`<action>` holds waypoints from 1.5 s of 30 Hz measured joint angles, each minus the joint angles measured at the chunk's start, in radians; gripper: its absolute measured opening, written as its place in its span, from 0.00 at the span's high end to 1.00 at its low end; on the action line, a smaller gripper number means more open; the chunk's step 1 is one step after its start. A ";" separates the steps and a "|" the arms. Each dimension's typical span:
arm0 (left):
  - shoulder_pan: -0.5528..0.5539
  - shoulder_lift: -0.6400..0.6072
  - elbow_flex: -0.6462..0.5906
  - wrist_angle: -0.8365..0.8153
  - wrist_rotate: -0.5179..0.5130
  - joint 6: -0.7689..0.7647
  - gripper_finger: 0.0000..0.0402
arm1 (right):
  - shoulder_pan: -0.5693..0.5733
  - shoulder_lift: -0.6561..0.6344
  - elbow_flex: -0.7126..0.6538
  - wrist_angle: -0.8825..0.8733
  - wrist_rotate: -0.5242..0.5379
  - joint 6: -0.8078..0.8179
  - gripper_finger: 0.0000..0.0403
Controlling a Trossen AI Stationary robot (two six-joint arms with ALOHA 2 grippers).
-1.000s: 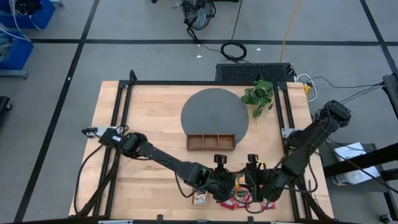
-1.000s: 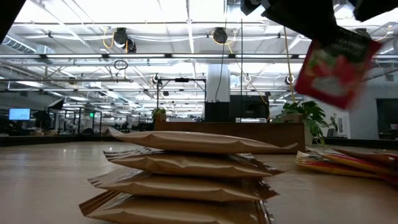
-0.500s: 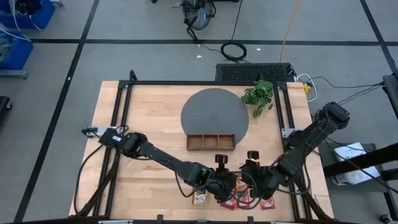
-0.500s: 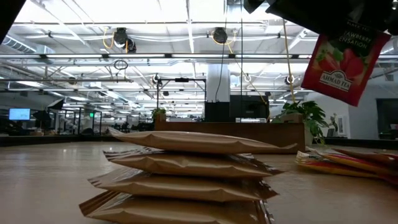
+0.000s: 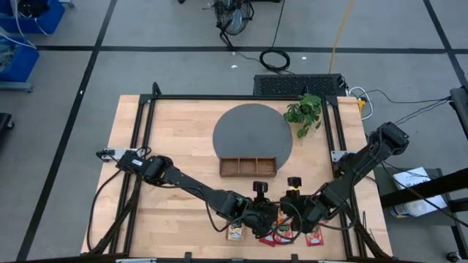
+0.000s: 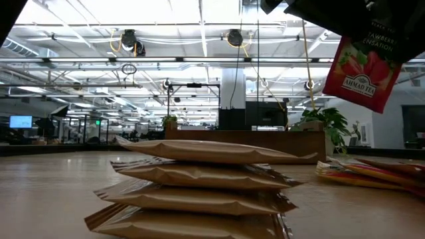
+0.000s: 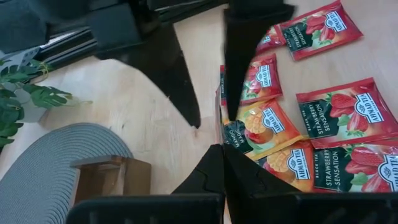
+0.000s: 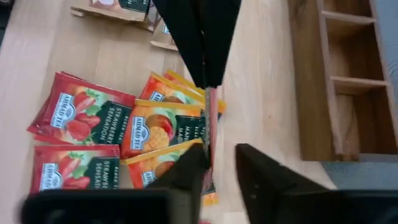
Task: Pick & Place Tea
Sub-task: Put the red tea bag into the right wooden organizer
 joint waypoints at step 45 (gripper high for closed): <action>-0.202 -0.754 -1.503 1.138 -0.006 -0.216 0.91 | -0.513 -0.009 0.219 -0.274 -0.284 -0.442 1.00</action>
